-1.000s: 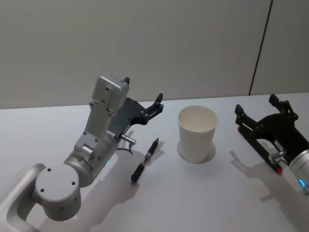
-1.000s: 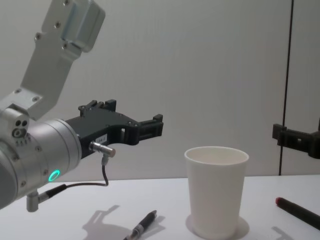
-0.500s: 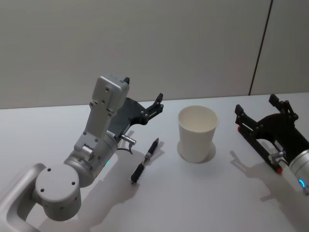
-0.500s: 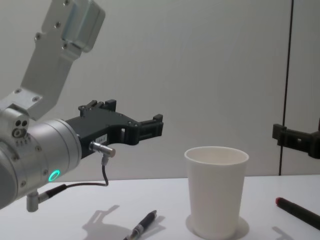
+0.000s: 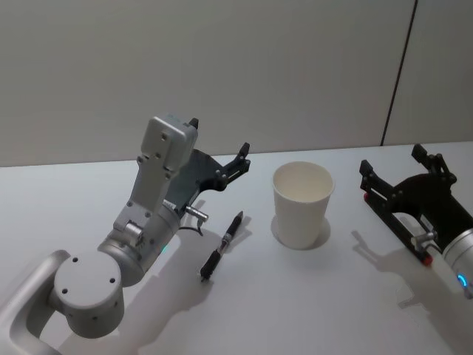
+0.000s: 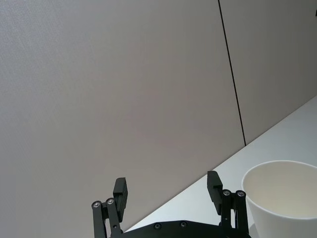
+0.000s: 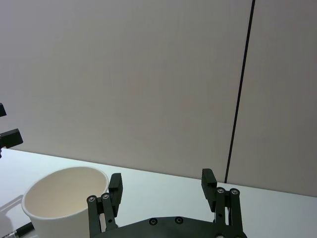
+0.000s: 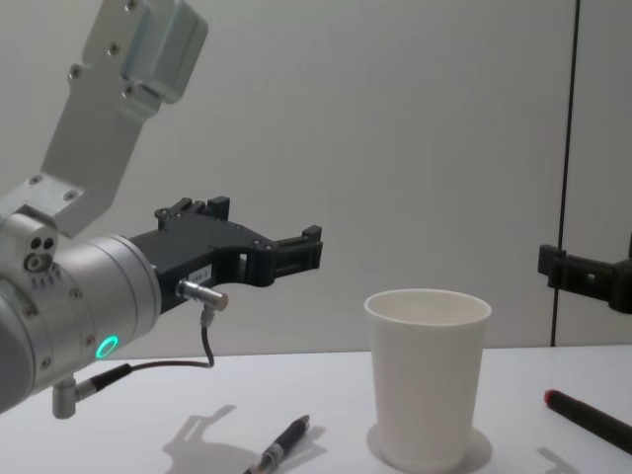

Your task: Place the pen into the pen holder.

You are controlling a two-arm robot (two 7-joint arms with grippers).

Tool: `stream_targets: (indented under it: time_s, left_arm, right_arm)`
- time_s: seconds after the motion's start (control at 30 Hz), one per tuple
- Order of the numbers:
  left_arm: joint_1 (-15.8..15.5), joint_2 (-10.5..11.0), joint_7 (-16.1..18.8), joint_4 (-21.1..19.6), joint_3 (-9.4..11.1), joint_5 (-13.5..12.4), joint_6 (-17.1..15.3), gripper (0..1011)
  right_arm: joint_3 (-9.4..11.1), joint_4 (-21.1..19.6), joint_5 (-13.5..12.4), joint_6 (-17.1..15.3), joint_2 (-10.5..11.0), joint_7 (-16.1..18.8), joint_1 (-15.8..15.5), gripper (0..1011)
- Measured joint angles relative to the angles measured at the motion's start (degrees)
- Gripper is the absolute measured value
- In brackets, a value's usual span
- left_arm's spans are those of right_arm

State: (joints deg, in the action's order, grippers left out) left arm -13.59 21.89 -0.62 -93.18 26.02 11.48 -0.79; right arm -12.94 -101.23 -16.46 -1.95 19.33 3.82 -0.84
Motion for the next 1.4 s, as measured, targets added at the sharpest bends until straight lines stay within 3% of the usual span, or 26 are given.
stream_targets:
  time_s: [1.4]
  left_arm:
    - [0.0, 0.01, 0.0, 0.0, 0.0, 0.0, 0.0, 1001]
  right_arm:
    - [0.0, 0.0, 0.0, 0.0, 0.0, 0.0, 0.0, 1001]
